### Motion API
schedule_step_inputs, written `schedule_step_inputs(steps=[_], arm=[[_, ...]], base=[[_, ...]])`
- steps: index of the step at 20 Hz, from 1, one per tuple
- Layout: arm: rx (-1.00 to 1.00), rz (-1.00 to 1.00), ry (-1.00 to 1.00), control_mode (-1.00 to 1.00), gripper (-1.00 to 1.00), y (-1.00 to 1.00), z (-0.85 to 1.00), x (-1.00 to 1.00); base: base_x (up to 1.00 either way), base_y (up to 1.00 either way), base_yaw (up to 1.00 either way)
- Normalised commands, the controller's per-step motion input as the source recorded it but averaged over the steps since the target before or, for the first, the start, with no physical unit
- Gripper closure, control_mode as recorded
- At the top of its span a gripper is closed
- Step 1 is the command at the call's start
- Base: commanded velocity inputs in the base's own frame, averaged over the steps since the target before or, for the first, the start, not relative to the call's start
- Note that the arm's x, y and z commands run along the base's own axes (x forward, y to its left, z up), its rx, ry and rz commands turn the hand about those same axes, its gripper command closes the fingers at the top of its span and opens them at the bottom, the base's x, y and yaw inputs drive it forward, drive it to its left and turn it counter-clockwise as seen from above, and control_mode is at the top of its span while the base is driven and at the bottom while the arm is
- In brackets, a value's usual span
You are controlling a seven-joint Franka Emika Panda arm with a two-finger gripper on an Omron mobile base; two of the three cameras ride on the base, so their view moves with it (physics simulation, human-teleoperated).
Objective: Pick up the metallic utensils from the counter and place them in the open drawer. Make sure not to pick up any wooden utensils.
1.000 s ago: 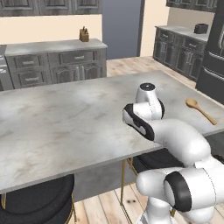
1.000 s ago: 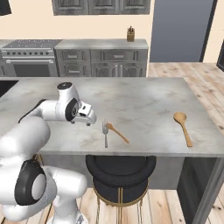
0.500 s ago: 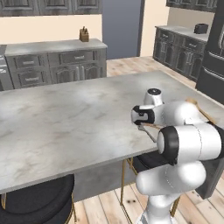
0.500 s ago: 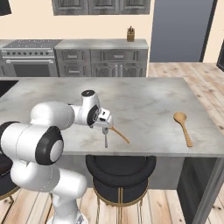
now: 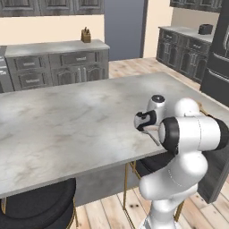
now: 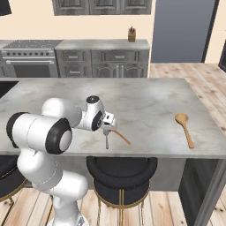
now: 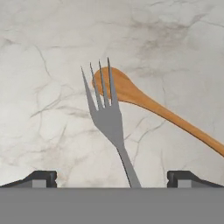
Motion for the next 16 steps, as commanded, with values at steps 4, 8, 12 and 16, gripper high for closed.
schedule_step_inputs(steps=[4,8,12,16], arm=[[0.00,0.03,-0.05,-1.00,-1.00,0.00,-0.20,0.34],[0.00,0.00,0.00,-1.00,-1.00,0.00,-0.02,0.05],[0.00,0.00,0.00,-1.00,-1.00,0.00,-0.04,0.16],[0.00,0.00,0.03,-1.00,-1.00,0.00,0.00,0.30]], base=[[0.00,0.00,0.00],[0.00,0.00,0.00],[0.00,0.00,0.00],[0.00,0.00,0.00]])
